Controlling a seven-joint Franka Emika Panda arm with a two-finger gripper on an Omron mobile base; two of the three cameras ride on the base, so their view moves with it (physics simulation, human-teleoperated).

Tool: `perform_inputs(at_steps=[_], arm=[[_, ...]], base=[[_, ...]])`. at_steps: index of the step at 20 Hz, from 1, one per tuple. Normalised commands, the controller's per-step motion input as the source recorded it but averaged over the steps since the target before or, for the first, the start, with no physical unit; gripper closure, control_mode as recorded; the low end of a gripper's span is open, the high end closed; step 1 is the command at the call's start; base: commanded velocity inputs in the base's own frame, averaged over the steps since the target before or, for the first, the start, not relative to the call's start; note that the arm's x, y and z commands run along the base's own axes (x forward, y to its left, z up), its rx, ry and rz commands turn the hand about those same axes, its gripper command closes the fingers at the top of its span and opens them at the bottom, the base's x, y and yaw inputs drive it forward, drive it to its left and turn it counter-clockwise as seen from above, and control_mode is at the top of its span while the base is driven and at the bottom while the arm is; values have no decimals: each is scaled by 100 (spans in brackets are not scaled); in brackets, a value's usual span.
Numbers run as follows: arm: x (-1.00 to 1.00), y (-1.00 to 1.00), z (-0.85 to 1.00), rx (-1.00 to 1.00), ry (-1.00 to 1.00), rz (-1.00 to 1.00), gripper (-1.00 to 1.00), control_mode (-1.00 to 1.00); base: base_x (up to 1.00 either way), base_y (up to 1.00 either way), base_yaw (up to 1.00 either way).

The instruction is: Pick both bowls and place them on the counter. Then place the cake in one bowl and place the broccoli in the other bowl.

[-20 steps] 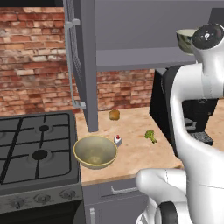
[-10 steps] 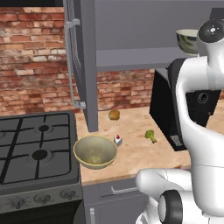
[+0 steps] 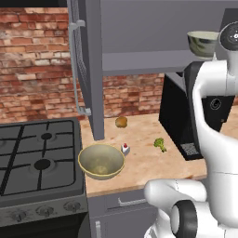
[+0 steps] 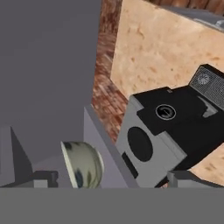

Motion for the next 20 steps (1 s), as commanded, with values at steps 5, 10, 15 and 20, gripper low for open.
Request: perform_inputs(at_steps=[5, 10, 15, 20], arm=[[36, 0, 13, -12, -2, 0, -100, -100], [43, -7, 2, -11, 0, 0, -100, -100], [33, -22, 1, -3, 0, 0, -100, -100], [28, -26, 4, 0, 0, 0, -100, -100]], base=[[0, 0, 0], [0, 0, 0], [0, 0, 0], [0, 0, 0]])
